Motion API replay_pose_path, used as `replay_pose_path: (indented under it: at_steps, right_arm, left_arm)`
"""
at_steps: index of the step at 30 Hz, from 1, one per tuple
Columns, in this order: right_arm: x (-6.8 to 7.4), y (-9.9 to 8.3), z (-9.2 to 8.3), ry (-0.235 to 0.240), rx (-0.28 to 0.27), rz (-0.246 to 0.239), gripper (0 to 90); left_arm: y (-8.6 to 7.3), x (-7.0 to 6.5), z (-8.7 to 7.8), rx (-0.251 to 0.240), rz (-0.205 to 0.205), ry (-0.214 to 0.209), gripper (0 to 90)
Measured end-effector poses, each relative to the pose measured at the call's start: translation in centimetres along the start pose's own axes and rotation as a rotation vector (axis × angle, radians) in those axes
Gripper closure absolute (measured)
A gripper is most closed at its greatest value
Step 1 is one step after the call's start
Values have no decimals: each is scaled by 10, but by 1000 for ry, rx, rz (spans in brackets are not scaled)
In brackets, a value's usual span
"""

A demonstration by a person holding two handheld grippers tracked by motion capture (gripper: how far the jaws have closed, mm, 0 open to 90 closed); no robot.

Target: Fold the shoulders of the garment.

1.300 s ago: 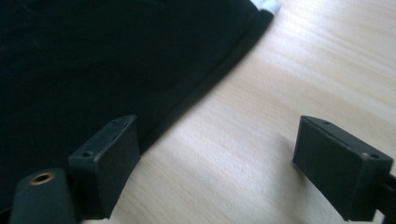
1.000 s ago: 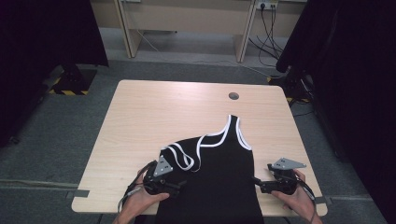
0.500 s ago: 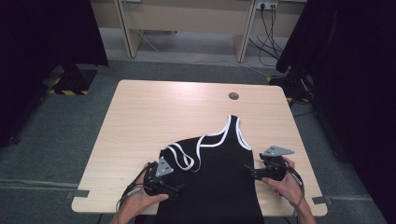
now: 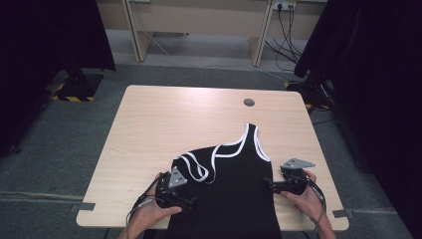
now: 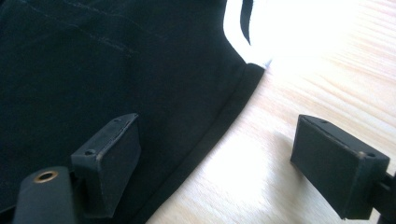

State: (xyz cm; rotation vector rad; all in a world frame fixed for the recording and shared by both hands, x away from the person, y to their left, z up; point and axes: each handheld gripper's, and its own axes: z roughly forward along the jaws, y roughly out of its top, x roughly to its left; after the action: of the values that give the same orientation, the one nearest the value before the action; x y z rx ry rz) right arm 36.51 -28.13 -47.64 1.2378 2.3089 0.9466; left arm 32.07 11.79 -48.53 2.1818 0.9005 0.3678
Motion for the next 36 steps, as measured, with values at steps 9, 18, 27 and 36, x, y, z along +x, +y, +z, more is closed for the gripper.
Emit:
replay_pose_path:
  at_steps: [9, 18, 27, 36]
  right_arm:
    - [-8, 13, 3, 32, -26, 21, 171]
    - [-14, 50, 25, 44, -41, 0, 169]
    - [-22, 77, 58, 30, -19, -5, 214]
    - [-31, 100, 86, 15, 2, 10, 255]
  left_arm:
    - [1, -1, 2, -1, -4, 2, 0]
    - [1, -1, 2, 0, -4, 3, 0]
    - [1, -1, 2, 0, -4, 3, 0]
    - [1, -1, 2, 0, -3, 3, 0]
